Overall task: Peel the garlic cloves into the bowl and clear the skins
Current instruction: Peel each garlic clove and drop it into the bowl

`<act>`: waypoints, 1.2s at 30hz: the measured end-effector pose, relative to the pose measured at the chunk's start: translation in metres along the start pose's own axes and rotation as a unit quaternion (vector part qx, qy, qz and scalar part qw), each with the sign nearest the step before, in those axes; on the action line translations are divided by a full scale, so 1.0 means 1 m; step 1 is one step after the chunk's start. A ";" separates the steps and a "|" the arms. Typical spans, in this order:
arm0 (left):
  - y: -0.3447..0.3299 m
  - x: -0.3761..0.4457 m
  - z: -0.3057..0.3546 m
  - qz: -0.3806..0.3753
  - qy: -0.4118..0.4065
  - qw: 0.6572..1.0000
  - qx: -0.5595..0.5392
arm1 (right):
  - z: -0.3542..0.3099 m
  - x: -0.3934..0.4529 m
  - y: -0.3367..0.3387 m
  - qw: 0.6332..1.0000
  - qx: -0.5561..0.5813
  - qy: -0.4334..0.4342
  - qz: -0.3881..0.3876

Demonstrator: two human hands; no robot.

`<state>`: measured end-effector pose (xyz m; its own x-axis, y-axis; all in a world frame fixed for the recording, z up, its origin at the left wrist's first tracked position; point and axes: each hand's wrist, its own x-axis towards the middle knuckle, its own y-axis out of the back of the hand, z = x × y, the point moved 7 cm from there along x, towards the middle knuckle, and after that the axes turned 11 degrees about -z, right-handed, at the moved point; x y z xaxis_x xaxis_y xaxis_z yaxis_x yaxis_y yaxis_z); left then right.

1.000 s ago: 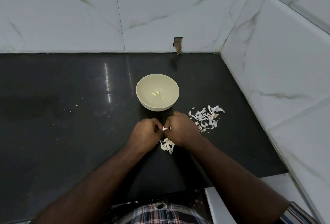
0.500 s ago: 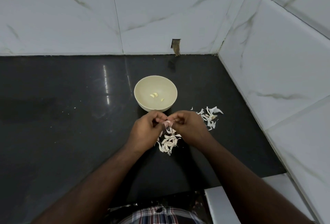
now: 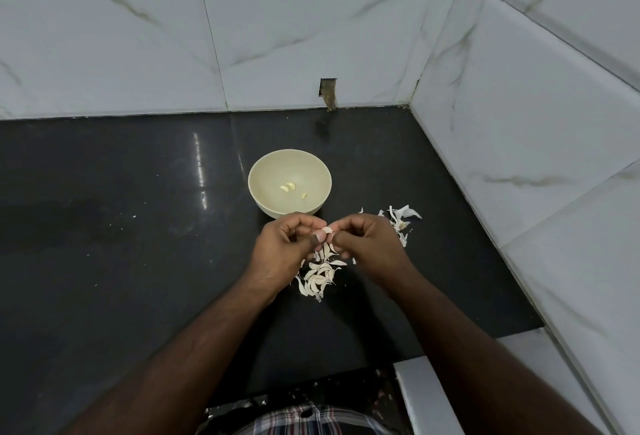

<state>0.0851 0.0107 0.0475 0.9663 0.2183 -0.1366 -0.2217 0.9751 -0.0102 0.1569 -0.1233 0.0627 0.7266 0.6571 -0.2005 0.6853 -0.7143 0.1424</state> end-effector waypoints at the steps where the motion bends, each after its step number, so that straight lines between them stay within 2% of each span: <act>1: 0.000 0.000 0.001 0.001 -0.002 1.000 0.001 | -0.001 0.000 0.000 1.000 0.003 0.001 0.000; 11: -0.005 0.000 0.007 0.013 -0.016 0.999 0.035 | -0.004 -0.002 0.005 0.998 -0.028 0.002 0.059; 23: -0.014 -0.001 0.000 -0.046 0.019 0.989 -0.139 | -0.008 -0.004 0.009 0.999 -0.017 0.008 0.037; 28: -0.009 0.000 -0.002 -0.019 0.036 0.985 -0.169 | -0.004 -0.002 0.013 0.999 -0.043 0.001 0.033; 32: -0.006 0.001 -0.001 -0.014 0.045 0.984 -0.169 | 0.015 -0.002 0.043 0.987 -0.121 -0.048 0.089; 36: -0.006 0.001 -0.001 -0.013 0.047 0.988 -0.147 | 0.019 -0.011 0.080 0.955 -0.252 -0.088 0.132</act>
<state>0.0873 0.0052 0.0465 0.9587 0.1759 -0.2233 -0.2392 0.9236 -0.2997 0.2033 -0.1921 0.0576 0.8878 0.3885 -0.2467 0.4490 -0.6141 0.6491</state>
